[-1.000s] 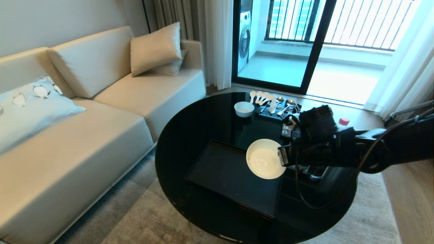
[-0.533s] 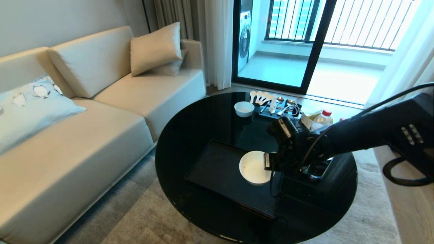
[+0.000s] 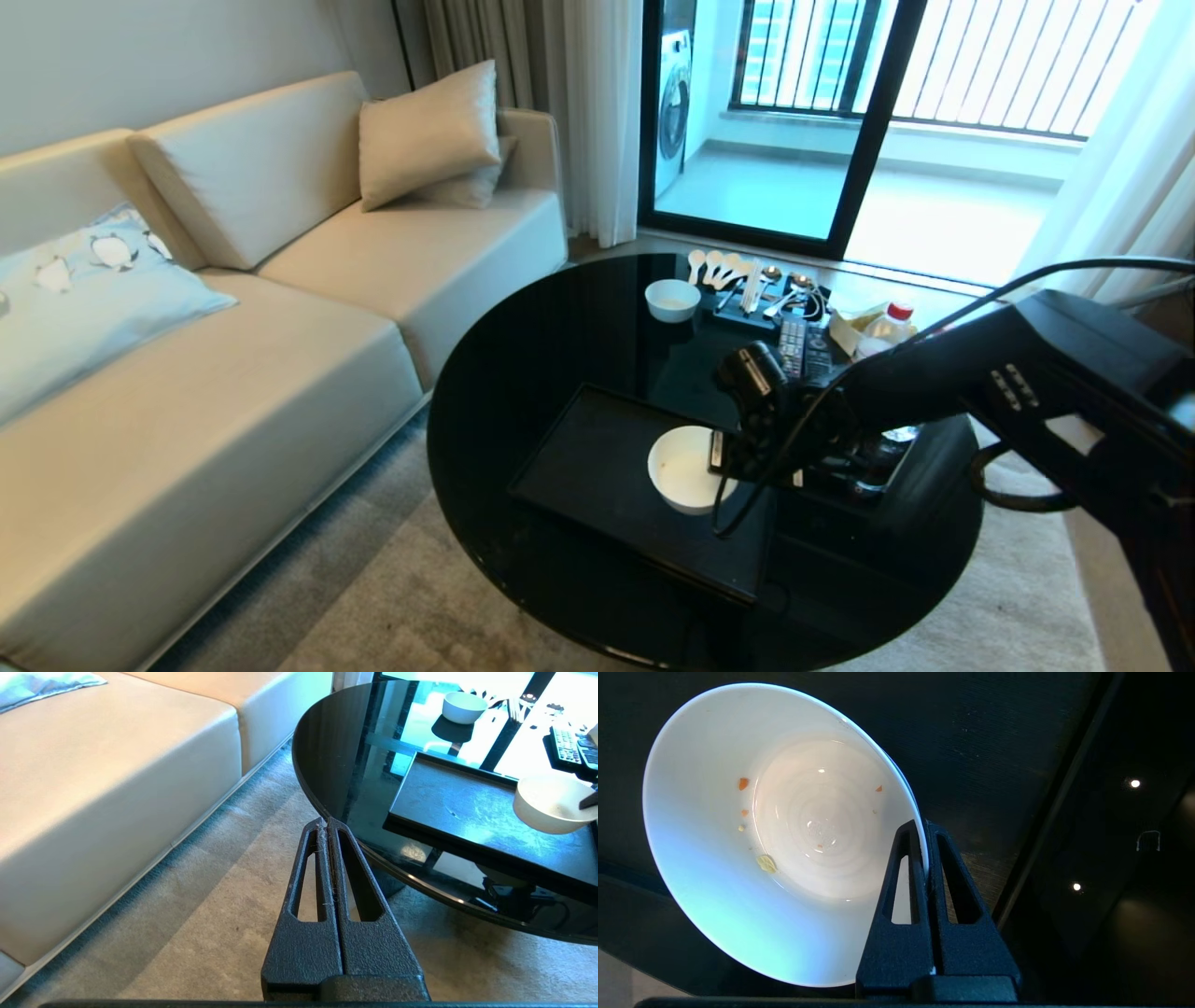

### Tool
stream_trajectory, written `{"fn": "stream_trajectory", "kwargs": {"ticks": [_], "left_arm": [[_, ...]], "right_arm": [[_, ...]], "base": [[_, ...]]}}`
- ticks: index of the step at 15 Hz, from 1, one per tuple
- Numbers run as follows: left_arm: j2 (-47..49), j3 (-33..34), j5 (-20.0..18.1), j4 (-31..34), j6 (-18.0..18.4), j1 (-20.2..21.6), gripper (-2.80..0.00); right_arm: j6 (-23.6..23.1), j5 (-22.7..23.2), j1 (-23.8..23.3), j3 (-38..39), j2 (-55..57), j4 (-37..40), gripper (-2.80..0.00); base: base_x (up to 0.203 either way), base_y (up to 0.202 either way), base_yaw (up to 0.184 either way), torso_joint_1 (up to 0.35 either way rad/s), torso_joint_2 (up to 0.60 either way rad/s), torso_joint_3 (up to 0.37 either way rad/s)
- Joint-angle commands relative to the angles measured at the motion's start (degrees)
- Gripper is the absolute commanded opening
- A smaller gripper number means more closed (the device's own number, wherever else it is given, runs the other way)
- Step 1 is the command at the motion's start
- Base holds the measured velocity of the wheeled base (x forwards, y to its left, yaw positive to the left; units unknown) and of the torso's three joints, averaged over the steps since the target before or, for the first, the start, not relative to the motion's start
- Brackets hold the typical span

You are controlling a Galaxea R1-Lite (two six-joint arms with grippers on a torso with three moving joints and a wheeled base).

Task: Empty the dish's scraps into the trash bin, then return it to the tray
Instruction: Put the bowl back to the table

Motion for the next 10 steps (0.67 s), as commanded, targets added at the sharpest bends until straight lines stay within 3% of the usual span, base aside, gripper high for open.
{"fn": "stream_trajectory", "kwargs": {"ticks": [1, 10], "left_arm": [[0.0, 0.0, 0.0, 0.0, -0.1, 0.0, -2.8], [0.0, 0.0, 0.0, 0.0, -0.1, 0.0, -2.8]], "right_arm": [[0.3, 0.1, 0.0, -2.1, 2.1, 0.0, -2.8], [3.3, 0.1, -1.4, -2.5, 4.5, -0.8, -2.8]], "base": [[0.0, 0.0, 0.0, 0.0, 0.0, 0.0], [0.0, 0.0, 0.0, 0.0, 0.0, 0.0]]}}
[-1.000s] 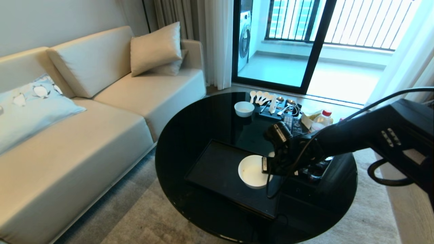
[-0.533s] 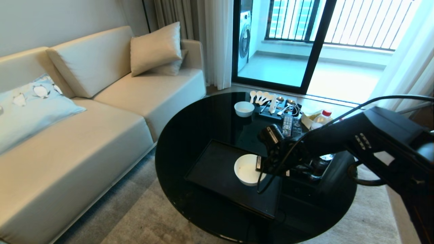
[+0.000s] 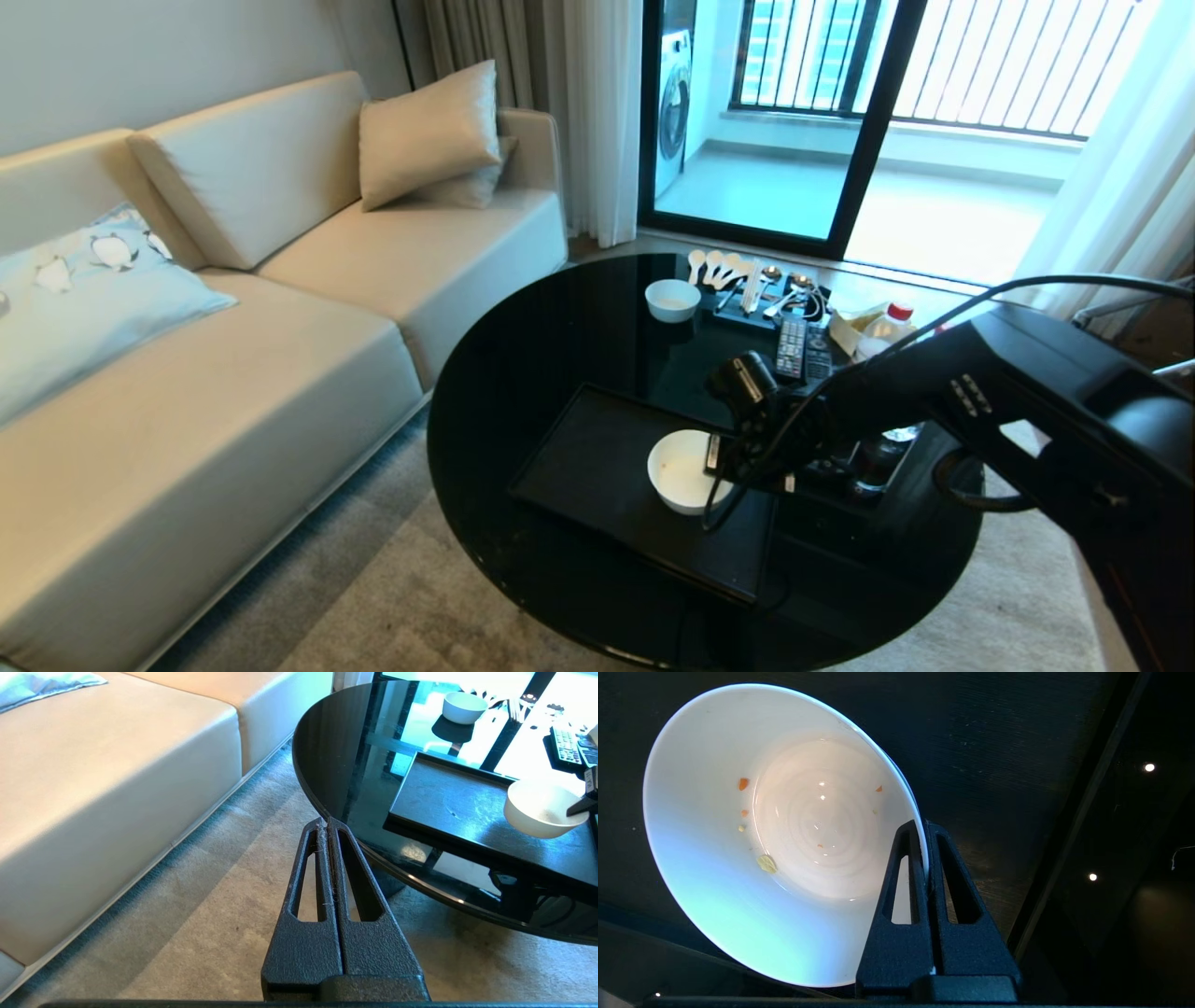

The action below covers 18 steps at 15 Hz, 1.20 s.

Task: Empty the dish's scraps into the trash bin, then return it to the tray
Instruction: Put the bowl back to the table

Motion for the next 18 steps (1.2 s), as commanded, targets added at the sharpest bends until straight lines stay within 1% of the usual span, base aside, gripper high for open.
{"fn": "stream_trajectory", "kwargs": {"ticks": [1, 6, 7, 13, 16, 18], "left_arm": [[0.0, 0.0, 0.0, 0.0, 0.0, 0.0, -2.8], [0.0, 0.0, 0.0, 0.0, 0.0, 0.0, -2.8], [0.0, 0.0, 0.0, 0.0, 0.0, 0.0, -2.8], [0.0, 0.0, 0.0, 0.0, 0.0, 0.0, -2.8], [0.0, 0.0, 0.0, 0.0, 0.0, 0.0, -2.8], [0.0, 0.0, 0.0, 0.0, 0.0, 0.0, -2.8]], "right_arm": [[0.3, -0.1, -0.3, 0.0, 0.3, 0.0, -2.8], [0.3, -0.1, -0.9, 0.2, 0.3, 0.1, -2.8], [0.3, -0.1, -0.9, 0.4, 0.3, 0.0, 0.0], [0.3, -0.2, -0.9, 0.5, -1.1, -0.9, 0.0], [0.3, -0.6, -0.9, 0.8, -3.8, -1.7, 0.0], [-0.7, -0.7, -0.9, 0.9, -6.7, -1.6, 0.0]], "base": [[0.0, 0.0, 0.0, 0.0, 0.0, 0.0], [0.0, 0.0, 0.0, 0.0, 0.0, 0.0], [0.0, 0.0, 0.0, 0.0, 0.0, 0.0], [0.0, 0.0, 0.0, 0.0, 0.0, 0.0], [0.0, 0.0, 0.0, 0.0, 0.0, 0.0], [0.0, 0.0, 0.0, 0.0, 0.0, 0.0]]}}
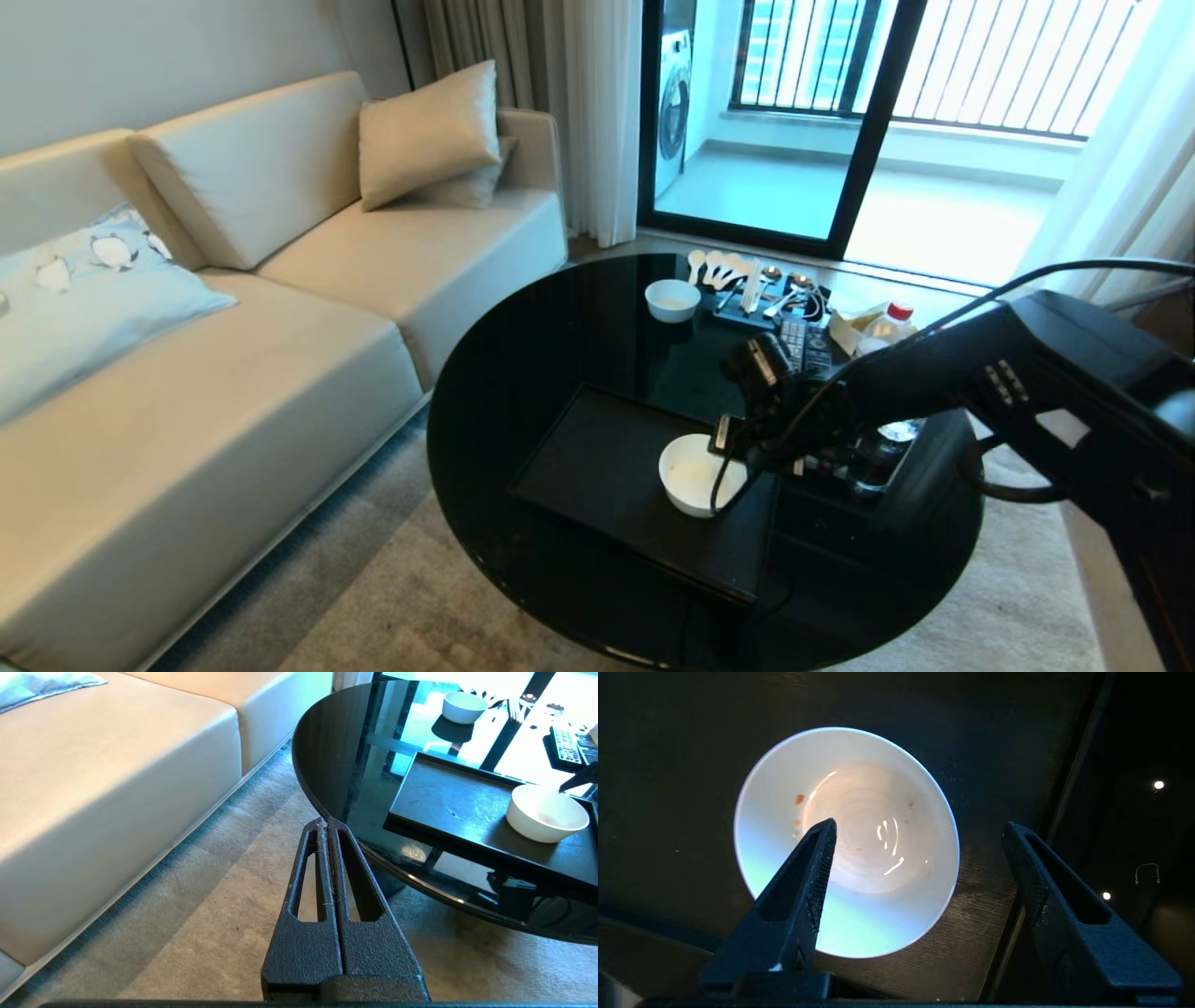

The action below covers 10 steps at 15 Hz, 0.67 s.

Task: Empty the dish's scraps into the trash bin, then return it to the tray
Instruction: Put the bowl back to the table

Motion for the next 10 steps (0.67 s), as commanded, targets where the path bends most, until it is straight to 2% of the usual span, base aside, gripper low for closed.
{"fn": "stream_trajectory", "kwargs": {"ticks": [1, 4, 6, 10], "left_arm": [[0.0, 0.0, 0.0, 0.0, -0.1, 0.0, -2.8], [0.0, 0.0, 0.0, 0.0, -0.1, 0.0, -2.8], [0.0, 0.0, 0.0, 0.0, -0.1, 0.0, -2.8], [0.0, 0.0, 0.0, 0.0, -0.1, 0.0, -2.8]], "right_arm": [[-1.7, -0.2, 0.0, 0.9, -5.1, 0.0, 0.0], [-6.7, -0.4, -0.1, 5.6, -11.9, -1.3, 0.0], [-11.2, -1.3, -0.5, 11.8, -16.6, -3.8, 0.0], [-21.3, -3.8, -1.1, 26.1, -26.2, -13.7, 0.0]], "base": [[0.0, 0.0, 0.0, 0.0, 0.0, 0.0], [0.0, 0.0, 0.0, 0.0, 0.0, 0.0], [0.0, 0.0, 0.0, 0.0, 0.0, 0.0], [0.0, 0.0, 0.0, 0.0, 0.0, 0.0]]}}
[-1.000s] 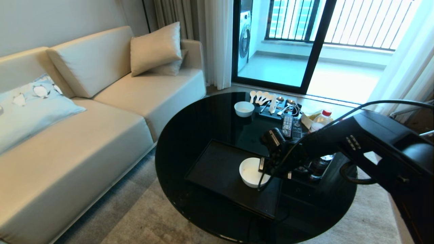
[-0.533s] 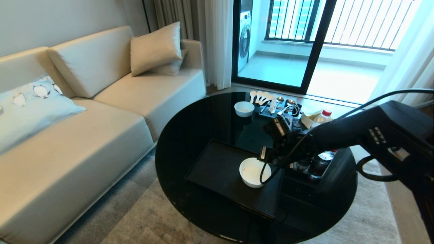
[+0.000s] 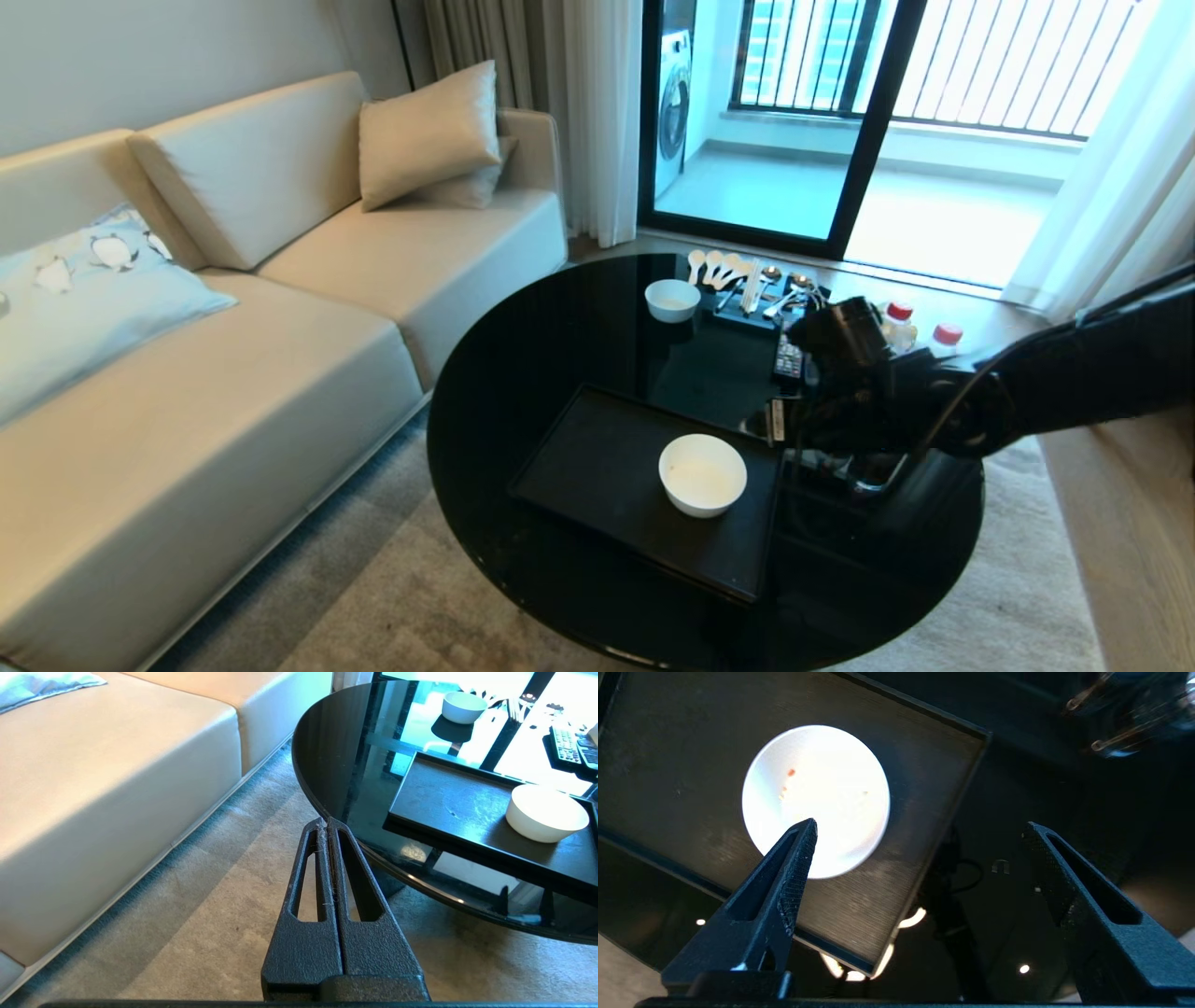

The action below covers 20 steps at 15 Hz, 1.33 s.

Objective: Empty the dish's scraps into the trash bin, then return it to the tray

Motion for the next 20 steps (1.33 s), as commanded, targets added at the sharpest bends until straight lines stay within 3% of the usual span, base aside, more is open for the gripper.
{"fn": "stream_trajectory", "kwargs": {"ticks": [1, 2, 3, 11, 16, 20], "left_arm": [[0.0, 0.0, 0.0, 0.0, -0.1, 0.0, -2.8], [0.0, 0.0, 0.0, 0.0, -0.1, 0.0, -2.8], [0.0, 0.0, 0.0, 0.0, -0.1, 0.0, -2.8], [0.0, 0.0, 0.0, 0.0, -0.1, 0.0, -2.8], [0.0, 0.0, 0.0, 0.0, -0.1, 0.0, -2.8], [0.0, 0.0, 0.0, 0.0, -0.1, 0.0, -2.8]], "right_arm": [[-4.5, -0.3, -0.2, 8.5, -9.1, -5.5, 0.0], [-6.5, -0.4, -0.2, 11.6, -12.0, -7.8, 0.0], [-7.9, -0.4, -0.2, 13.9, -14.4, -9.3, -2.8], [-10.0, -1.0, -2.3, 30.9, -33.0, -17.8, -2.8], [-13.6, -0.9, -10.4, 43.5, -47.6, -25.1, -2.8], [-18.6, -0.9, -17.4, 53.0, -62.5, -26.3, -2.8]], "base": [[0.0, 0.0, 0.0, 0.0, 0.0, 0.0], [0.0, 0.0, 0.0, 0.0, 0.0, 0.0], [0.0, 0.0, 0.0, 0.0, 0.0, 0.0], [0.0, 0.0, 0.0, 0.0, 0.0, 0.0], [0.0, 0.0, 0.0, 0.0, 0.0, 0.0], [0.0, 0.0, 0.0, 0.0, 0.0, 0.0]]}}
